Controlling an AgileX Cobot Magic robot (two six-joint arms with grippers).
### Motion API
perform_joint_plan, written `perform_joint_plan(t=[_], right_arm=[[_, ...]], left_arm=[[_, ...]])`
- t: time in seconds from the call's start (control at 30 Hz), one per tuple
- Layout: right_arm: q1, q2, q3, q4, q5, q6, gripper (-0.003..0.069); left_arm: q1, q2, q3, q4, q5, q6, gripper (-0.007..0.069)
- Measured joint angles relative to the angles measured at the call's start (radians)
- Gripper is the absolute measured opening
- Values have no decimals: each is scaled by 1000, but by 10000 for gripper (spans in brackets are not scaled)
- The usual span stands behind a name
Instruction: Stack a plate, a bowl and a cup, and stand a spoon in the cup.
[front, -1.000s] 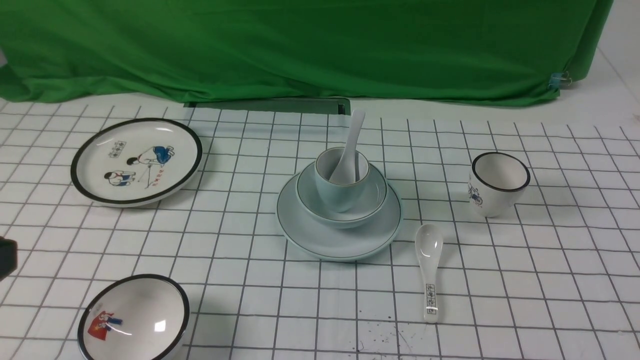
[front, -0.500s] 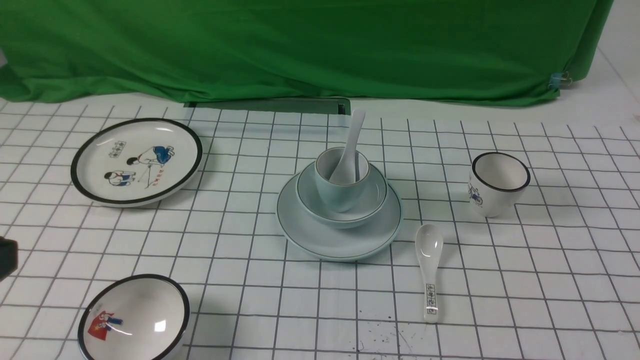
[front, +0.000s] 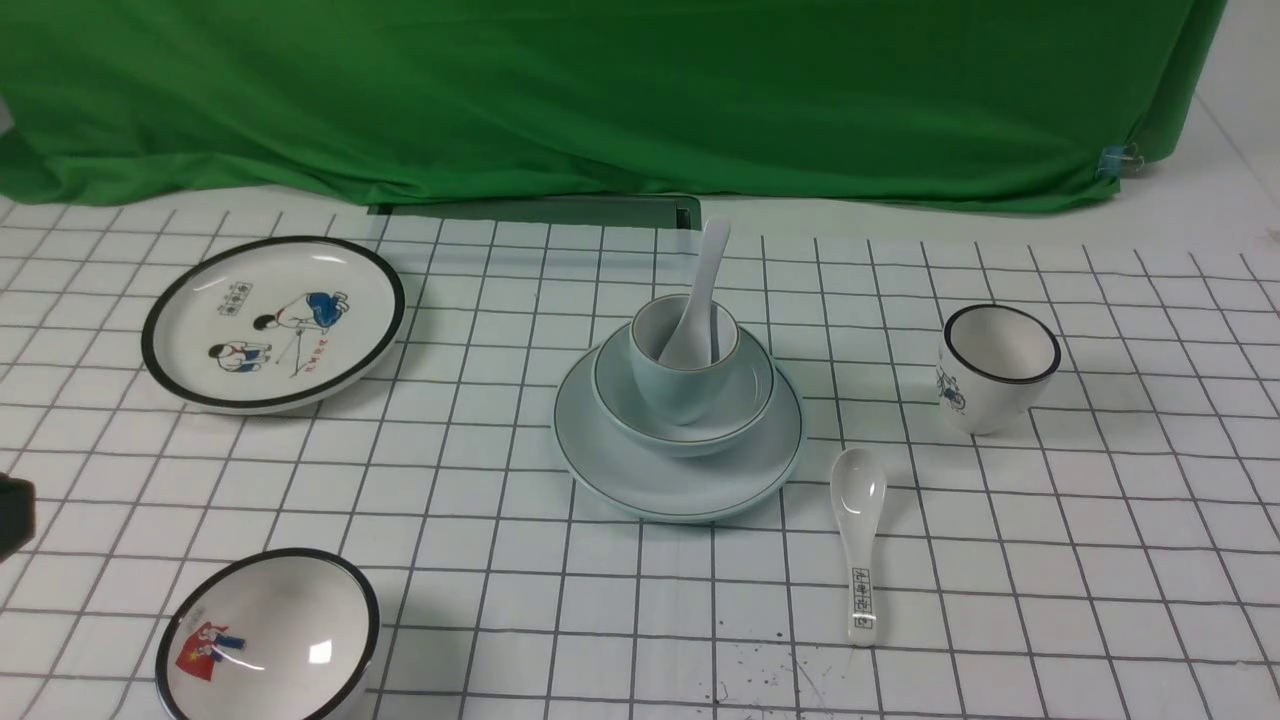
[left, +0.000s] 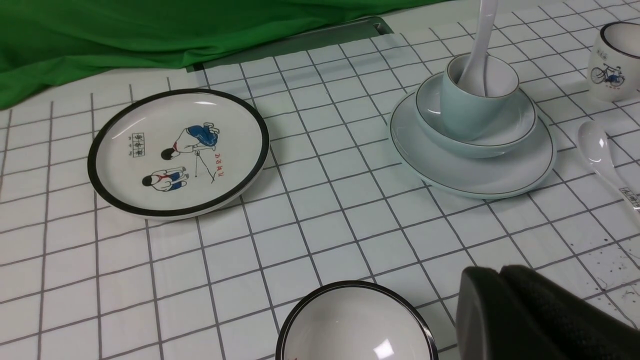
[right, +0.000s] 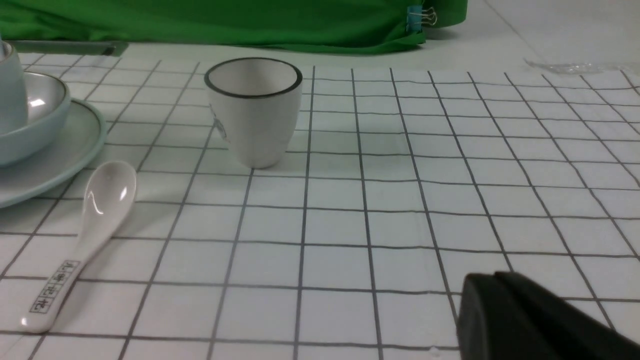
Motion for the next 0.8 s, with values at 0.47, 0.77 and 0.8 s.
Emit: perform_joint_plan(t=[0.47, 0.77, 0.8], right_arm=[[0, 0, 0, 0, -1, 1, 73], [0, 0, 0, 0, -1, 1, 108], [0, 0, 0, 0, -1, 1, 108]], left_arm=[[0, -5, 15, 10, -24, 3, -29], [122, -236, 335, -3, -508, 3, -29], [126, -244, 345, -3, -519, 3, -29]])
